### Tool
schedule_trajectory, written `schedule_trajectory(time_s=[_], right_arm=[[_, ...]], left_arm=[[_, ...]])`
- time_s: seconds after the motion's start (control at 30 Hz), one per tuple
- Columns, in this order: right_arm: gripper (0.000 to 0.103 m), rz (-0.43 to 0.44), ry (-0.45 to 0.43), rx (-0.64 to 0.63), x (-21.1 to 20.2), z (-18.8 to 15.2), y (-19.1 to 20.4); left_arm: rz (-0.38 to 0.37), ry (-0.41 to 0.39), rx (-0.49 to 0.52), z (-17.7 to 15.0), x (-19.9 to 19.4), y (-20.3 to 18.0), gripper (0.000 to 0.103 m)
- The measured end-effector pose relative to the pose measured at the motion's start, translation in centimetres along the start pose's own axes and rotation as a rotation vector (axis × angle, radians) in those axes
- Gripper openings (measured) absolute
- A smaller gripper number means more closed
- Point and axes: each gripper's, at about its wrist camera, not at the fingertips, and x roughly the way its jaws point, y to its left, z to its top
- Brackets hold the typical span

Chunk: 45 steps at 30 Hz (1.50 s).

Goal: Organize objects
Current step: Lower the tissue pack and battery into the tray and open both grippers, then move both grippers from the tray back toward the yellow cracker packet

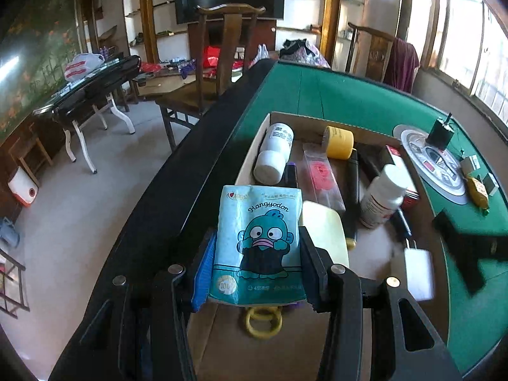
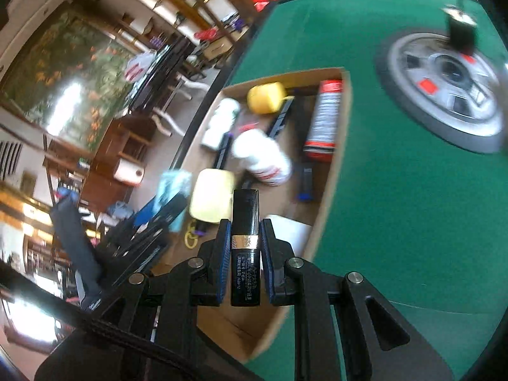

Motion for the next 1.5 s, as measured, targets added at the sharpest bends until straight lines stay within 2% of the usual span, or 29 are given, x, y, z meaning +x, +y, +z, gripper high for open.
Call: schedule_trajectory(time_s=[0.2, 0.33, 0.47, 0.57, 0.67, 0.77, 0.83, 0.9, 1.0, 1.17, 1.33, 1.4, 1.5], right_arm=[[0.016, -0.05, 0.067, -0.055, 5.0, 0.5, 2.8], [0.016, -0.075, 0.091, -0.07, 7.0, 0.3, 3.2], [0.016, -0.109, 0.095, -0.083, 7.8, 0.1, 3.0], [0.016, -0.112, 0.095, -0.079, 7.8, 0.0, 2.6], [0.016, -0.128, 0.097, -0.084, 8.0, -0.1, 2.6], [0.016, -0.137, 0.083, -0.096, 7.8, -0.2, 2.7], [0.021, -0.136, 0.073, -0.098, 7.5, -0.3, 2.8], [0.026, -0.131, 0.063, -0.106, 7.1, -0.4, 2.8], [0.03, -0.147, 0.022, -0.147, 5.8, -0.8, 3.2], [0.045, -0.229, -0.08, -0.239, 2.8, -1.8, 4.2], [0.06, -0.36, -0.249, -0.35, -1.3, -3.4, 5.4], [0.063, -0.421, -0.326, -0.38, -3.2, -4.2, 5.3], [0.075, -0.487, -0.425, -0.392, -5.4, -4.9, 5.4]], left_arm=[[0.051, 0.003, 0.058, 1.0, 1.2, -1.0, 0.042], [0.018, -0.014, 0.054, 0.9, 1.1, -0.7, 0.043], [-0.031, -0.016, 0.037, 1.0, 0.9, -0.3, 0.049], [-0.047, -0.006, 0.042, 1.1, 0.9, -0.5, 0.061], [-0.063, -0.01, 0.001, 1.1, 0.7, 0.1, 0.061], [-0.117, -0.011, -0.069, 1.0, 0.2, 1.1, 0.061], [-0.142, -0.021, -0.103, 0.9, -0.4, 1.6, 0.062], [-0.155, -0.044, -0.132, 0.8, -1.5, 2.0, 0.068], [-0.177, -0.085, -0.178, 0.6, -3.3, 2.5, 0.069], [-0.205, -0.156, -0.242, 0.4, -5.8, 2.5, 0.069], [-0.192, -0.267, -0.268, 0.3, -9.2, 1.1, 0.072], [-0.183, -0.32, -0.258, 0.0, -10.9, 0.1, 0.075], [-0.165, -0.394, -0.215, -0.7, -13.0, -2.1, 0.079]])
